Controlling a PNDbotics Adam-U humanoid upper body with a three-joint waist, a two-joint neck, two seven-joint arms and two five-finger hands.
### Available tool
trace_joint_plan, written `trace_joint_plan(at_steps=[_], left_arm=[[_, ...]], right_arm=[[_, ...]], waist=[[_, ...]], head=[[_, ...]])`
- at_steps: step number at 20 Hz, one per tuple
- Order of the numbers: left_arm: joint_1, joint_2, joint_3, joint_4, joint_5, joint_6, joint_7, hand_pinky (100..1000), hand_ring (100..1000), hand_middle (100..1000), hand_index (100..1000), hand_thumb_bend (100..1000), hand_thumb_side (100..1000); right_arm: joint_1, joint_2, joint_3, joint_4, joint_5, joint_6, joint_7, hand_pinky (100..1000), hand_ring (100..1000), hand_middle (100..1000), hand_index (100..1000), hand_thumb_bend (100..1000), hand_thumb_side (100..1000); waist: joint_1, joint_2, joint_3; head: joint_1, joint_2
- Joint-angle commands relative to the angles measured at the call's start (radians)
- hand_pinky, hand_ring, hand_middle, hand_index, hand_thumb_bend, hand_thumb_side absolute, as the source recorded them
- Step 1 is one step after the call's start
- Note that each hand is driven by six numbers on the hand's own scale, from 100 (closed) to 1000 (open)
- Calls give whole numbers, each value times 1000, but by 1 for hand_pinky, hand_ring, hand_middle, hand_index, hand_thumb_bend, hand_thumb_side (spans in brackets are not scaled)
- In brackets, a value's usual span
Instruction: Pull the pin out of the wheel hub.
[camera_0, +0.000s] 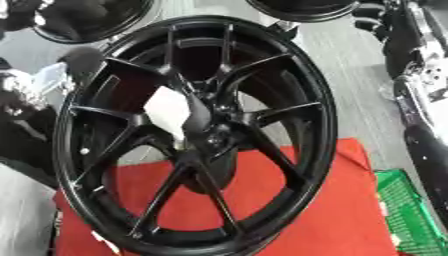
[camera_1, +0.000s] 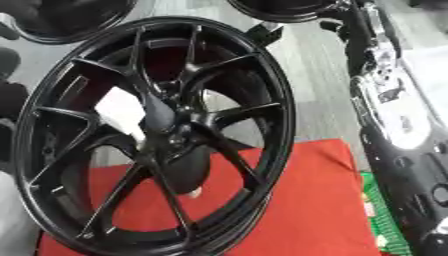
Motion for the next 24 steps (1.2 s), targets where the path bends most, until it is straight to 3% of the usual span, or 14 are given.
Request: trace_joint_plan(at_steps=[1,9,12,19,21,24], left_arm=[[-48,3,-30,-9,-21,13,-48,775,872,833,833,295,715],[-133,-50,-74,-9,32,105,-168,785,855,841,841,341,714],[-153,-63,-82,-9,34,139,-213,803,863,847,852,412,662],[-192,-98,-91,-9,17,212,-321,822,864,818,859,614,289],[-193,-101,-80,-9,14,223,-354,821,862,810,849,596,147],[-199,-108,-68,-9,16,242,-403,822,863,809,841,596,100]], right_arm=[[-9,-24,0,-10,7,0,4,800,752,726,739,100,738],[0,-29,-1,-7,8,-1,3,800,752,726,739,100,739],[1,-30,-1,-6,8,-1,3,800,752,725,739,100,741],[4,-32,2,-2,10,0,7,800,752,725,739,100,743],[5,-33,2,-1,11,1,8,799,752,725,739,100,744],[5,-33,2,0,11,1,8,799,752,725,739,100,744]], waist=[[-4,-23,4],[-5,-25,15],[-5,-26,18],[-5,-26,21],[-5,-26,21],[-6,-26,22]], head=[[2,-12],[-3,-9],[-4,-9],[-14,-10],[-16,-10],[-18,-10]])
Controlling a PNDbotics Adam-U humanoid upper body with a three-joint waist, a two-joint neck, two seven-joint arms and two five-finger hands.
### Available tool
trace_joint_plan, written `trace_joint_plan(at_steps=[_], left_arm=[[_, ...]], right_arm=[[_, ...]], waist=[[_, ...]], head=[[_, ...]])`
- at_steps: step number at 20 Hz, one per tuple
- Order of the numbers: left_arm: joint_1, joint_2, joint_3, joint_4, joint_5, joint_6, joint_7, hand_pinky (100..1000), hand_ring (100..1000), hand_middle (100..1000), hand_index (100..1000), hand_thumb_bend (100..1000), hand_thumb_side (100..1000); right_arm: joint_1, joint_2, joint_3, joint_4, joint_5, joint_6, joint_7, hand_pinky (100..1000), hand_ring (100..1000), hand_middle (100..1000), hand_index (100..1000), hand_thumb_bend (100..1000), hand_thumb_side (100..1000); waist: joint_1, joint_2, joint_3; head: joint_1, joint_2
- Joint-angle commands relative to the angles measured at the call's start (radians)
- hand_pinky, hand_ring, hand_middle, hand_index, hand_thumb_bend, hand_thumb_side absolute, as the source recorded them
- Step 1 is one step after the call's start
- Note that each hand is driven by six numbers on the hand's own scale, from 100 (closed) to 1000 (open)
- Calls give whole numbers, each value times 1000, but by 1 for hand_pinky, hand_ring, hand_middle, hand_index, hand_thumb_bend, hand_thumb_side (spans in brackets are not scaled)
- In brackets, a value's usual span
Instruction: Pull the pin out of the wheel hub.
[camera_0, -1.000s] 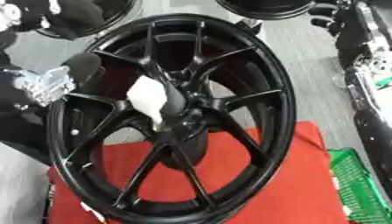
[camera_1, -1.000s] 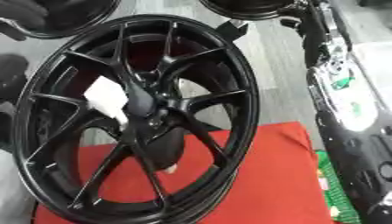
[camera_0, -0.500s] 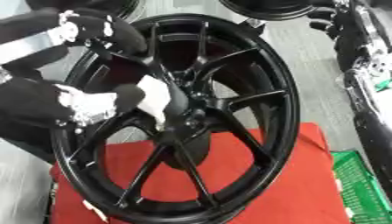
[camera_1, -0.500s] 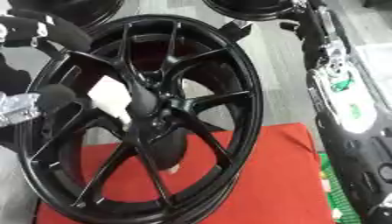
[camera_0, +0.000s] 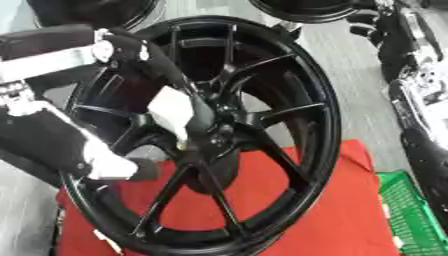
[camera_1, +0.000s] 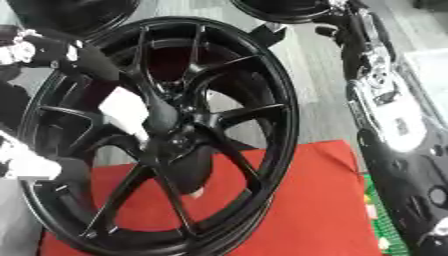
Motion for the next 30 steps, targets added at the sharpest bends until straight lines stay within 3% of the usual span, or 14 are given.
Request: trace_joint_plan(at_steps=[1,5,12,19,23,30], left_arm=[[-26,3,34,-8,-5,21,-53,823,863,808,834,585,100],[-53,-17,41,-8,-21,31,-118,833,868,817,825,561,100],[-94,-50,50,-3,-113,-2,-226,849,872,837,831,599,100],[-128,-112,73,89,-195,-47,-350,852,874,858,834,582,100],[-149,-152,120,156,-264,-82,-507,866,884,863,844,609,100],[-151,-184,116,255,-335,-153,-529,888,902,869,866,658,100]], right_arm=[[-10,-32,-3,-8,6,-1,3,799,752,725,739,100,744],[-8,-33,-2,-6,7,0,4,799,752,725,739,100,745],[-6,-34,-1,-5,8,0,5,799,752,725,740,100,745],[-6,-32,1,-4,9,0,8,799,753,725,740,100,745],[-6,-29,2,-3,9,0,10,799,753,725,740,100,746],[-7,-26,6,-2,10,1,14,799,752,725,740,100,747]], waist=[[-4,-26,2],[-4,-27,5],[-2,-29,7],[-3,-32,6],[-5,-35,6],[-5,-35,2]], head=[[-4,-10],[-8,-7],[-18,-2],[-18,2],[-16,-3],[-5,-10]])
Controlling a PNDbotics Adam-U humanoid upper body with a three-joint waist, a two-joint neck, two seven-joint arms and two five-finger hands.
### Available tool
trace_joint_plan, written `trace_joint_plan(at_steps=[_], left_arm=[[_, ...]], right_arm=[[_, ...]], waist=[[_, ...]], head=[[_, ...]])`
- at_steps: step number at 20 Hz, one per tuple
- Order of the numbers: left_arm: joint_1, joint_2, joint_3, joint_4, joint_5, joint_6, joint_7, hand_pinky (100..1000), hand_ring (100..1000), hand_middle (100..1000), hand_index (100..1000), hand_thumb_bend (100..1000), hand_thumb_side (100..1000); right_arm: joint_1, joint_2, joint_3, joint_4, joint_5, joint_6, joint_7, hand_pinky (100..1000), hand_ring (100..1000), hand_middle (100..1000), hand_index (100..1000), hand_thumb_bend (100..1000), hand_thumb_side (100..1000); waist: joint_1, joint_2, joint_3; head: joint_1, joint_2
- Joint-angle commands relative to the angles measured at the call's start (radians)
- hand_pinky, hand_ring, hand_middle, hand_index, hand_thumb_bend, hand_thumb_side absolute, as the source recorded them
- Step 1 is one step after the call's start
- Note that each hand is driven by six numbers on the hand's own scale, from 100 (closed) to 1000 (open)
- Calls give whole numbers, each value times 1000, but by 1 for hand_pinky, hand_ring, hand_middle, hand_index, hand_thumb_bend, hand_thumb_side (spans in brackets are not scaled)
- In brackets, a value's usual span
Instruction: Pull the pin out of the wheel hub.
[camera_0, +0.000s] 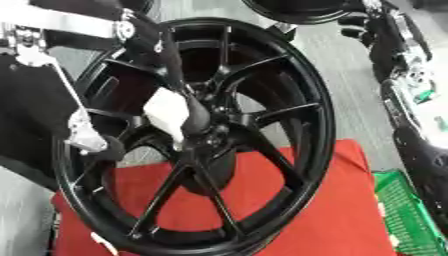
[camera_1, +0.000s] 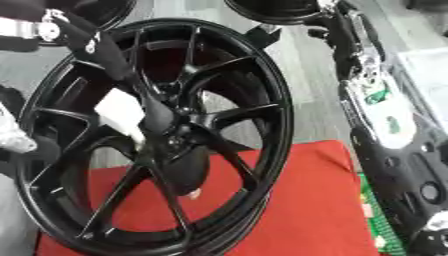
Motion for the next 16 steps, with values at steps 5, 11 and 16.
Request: trace_joint_plan(at_steps=[5,11,16], left_arm=[[-15,-23,6,99,-50,-57,-12,892,910,876,866,697,100],[-18,-52,-4,145,-61,-95,-12,895,915,880,871,735,100],[-19,-74,-6,177,-91,-120,-12,899,920,883,879,769,100]], right_arm=[[-15,-16,2,-8,6,-1,8,799,752,724,740,100,746],[-19,-13,6,-8,8,0,12,799,752,724,739,100,746],[-24,-10,6,-9,7,0,13,799,752,723,739,100,745]], waist=[[-4,-28,-7],[-4,-26,-13],[-4,-25,-19]], head=[[20,-16],[30,-19],[41,-21]])
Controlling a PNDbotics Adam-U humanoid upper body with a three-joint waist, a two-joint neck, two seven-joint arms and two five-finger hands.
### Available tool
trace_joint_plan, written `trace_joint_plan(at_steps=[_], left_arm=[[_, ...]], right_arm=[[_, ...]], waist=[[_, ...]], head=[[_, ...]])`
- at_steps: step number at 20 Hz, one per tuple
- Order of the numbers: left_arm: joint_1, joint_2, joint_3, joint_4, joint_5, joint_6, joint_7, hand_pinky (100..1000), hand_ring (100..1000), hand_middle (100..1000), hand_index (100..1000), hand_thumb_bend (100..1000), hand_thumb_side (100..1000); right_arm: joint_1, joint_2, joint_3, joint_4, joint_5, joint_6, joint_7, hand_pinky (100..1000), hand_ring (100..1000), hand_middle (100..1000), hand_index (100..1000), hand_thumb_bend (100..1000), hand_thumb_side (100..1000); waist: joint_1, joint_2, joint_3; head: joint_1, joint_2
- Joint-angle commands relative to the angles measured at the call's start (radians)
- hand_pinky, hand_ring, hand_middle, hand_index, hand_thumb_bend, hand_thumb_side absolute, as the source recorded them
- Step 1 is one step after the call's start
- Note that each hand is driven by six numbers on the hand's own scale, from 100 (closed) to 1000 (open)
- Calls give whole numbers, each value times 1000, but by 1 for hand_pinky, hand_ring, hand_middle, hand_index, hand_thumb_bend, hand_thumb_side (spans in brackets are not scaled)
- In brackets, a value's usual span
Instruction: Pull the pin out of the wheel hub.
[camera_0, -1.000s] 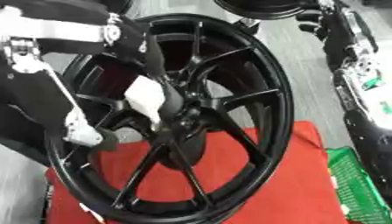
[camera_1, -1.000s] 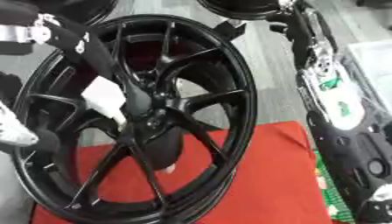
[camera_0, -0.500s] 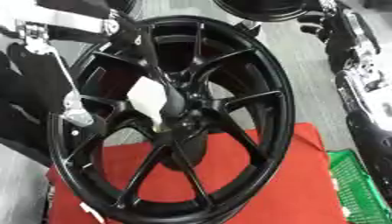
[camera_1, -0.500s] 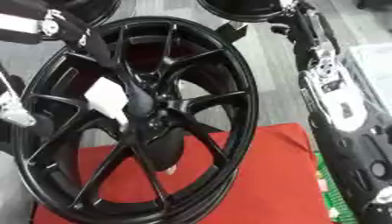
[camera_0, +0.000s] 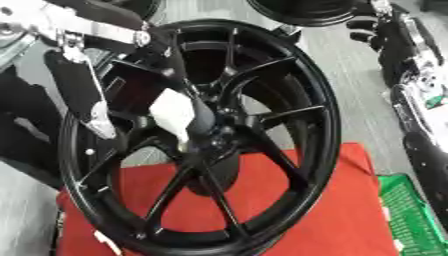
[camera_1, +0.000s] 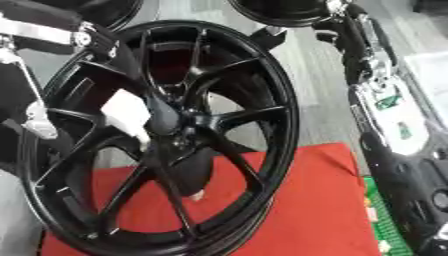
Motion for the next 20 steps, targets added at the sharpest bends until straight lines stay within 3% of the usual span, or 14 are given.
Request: trace_joint_plan(at_steps=[1,12,20], left_arm=[[-19,0,8,18,-24,-20,0,897,919,881,879,766,100],[-20,-37,0,57,-46,-48,0,886,908,865,869,748,100],[-18,-60,5,68,-67,-47,0,852,877,818,826,678,100]], right_arm=[[-15,-11,0,-9,6,-2,3,799,752,723,739,100,745],[-21,-8,1,-11,5,-3,6,799,752,723,739,100,744],[-24,-6,1,-11,5,-3,7,799,752,723,740,100,744]], waist=[[-3,-25,-1],[-3,-23,-9],[-5,-20,-13]], head=[[9,-12],[24,-13],[33,-14]])
